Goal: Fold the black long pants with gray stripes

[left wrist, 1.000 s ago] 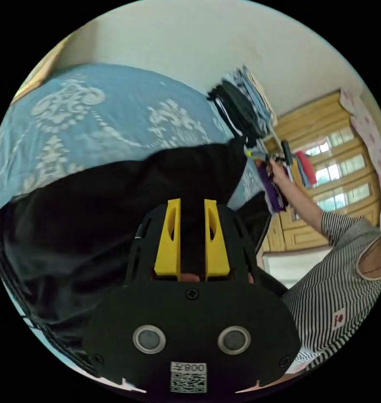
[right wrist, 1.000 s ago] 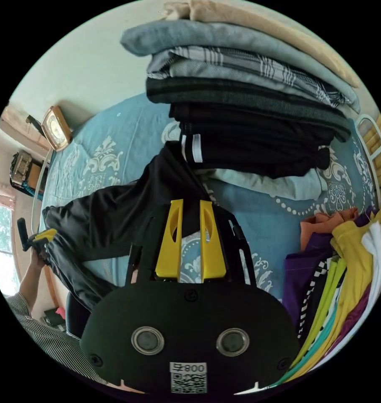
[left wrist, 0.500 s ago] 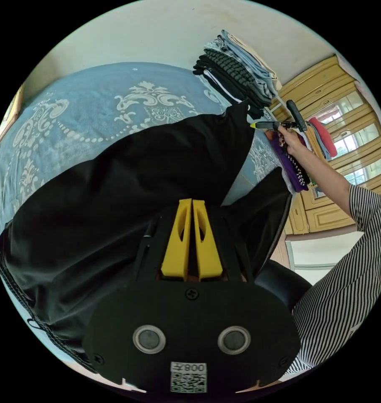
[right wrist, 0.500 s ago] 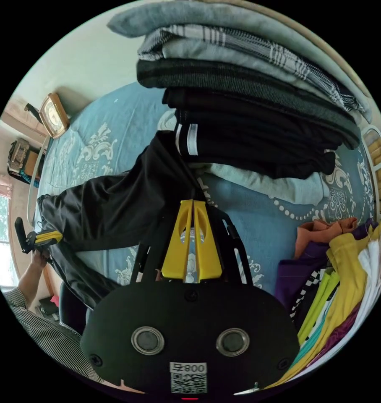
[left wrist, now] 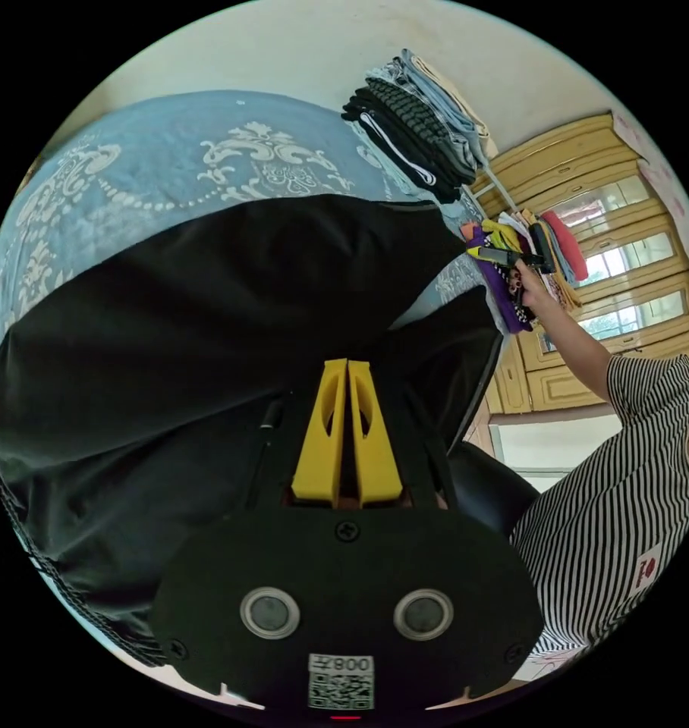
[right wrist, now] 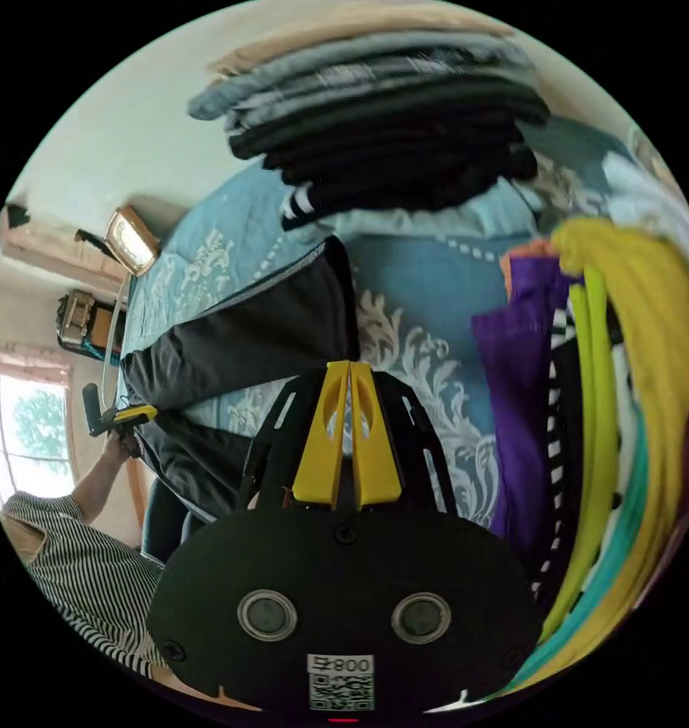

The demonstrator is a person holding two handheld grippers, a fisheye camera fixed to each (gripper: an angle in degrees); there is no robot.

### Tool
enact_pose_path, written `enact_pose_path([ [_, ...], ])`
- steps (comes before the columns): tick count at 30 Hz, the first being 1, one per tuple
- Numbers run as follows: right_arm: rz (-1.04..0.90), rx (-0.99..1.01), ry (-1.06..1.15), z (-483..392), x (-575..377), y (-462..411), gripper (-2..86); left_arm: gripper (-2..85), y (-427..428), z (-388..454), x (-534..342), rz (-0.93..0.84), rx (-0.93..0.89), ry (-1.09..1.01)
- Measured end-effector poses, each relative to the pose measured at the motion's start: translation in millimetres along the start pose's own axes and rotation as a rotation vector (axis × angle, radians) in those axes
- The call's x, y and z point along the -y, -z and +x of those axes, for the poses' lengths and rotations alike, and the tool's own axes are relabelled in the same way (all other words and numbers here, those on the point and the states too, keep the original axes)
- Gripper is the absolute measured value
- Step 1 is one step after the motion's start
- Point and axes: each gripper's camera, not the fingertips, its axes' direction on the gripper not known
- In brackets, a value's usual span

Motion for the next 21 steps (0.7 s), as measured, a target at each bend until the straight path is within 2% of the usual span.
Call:
enact_pose_path([
  [3, -0.027, 0.011, -0.099, 13.5, -3.5, -19.4, 0.1, 2.0, 8.8, -6.4, -1.6, -0.006, -0.006, -0.002],
  [7, 0.065, 0.018, -0.052, -14.3, 5.5, -13.8, 0.5, 4.7, 48.0, -18.2, -9.8, 0.071, 0.05, 0.003],
  [14, 0.045, -0.076, 0.342, -162.1, 78.4, -57.9, 4.6, 7.9, 153.6, -95.2, -38.0, 0.269, 0.25, 0.231],
  [18, -0.069, -0.164, 0.601, -245.7, 107.0, -110.8, 6.3, 9.5, 191.7, -140.5, -38.3, 0.275, 0.323, 0.329],
  [21, -0.166, -0.234, 0.738, -289.1, 115.7, -148.8, 7.0, 10.2, 203.1, -173.8, -24.8, 0.194, 0.395, 0.372],
])
